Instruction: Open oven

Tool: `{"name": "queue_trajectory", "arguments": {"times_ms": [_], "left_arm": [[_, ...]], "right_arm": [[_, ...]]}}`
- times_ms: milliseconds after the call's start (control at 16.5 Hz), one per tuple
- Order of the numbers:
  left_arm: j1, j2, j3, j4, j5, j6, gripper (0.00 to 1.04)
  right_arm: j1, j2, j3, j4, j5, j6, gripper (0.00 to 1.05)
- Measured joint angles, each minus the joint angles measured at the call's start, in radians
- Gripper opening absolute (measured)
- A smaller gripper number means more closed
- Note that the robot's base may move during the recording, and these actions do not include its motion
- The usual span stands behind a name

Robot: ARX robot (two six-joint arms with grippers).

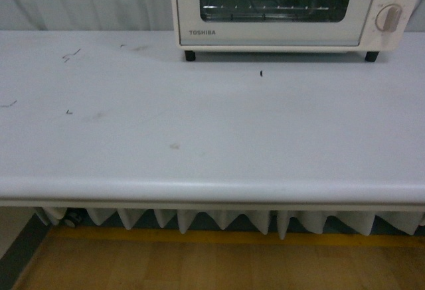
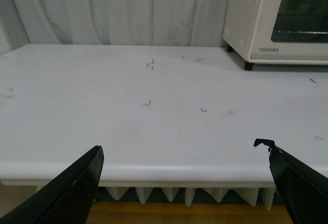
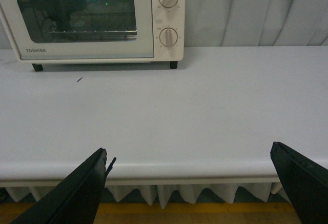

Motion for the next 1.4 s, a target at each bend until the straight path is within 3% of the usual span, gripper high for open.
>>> {"name": "queue_trajectory", "arguments": {"times_ms": [1395], "left_arm": [[0.0,0.0,0.0,0.0,0.0,0.0,0.98]], "right_arm": [[0.0,0.0,0.0,0.001,0.0,0.0,0.98]]}}
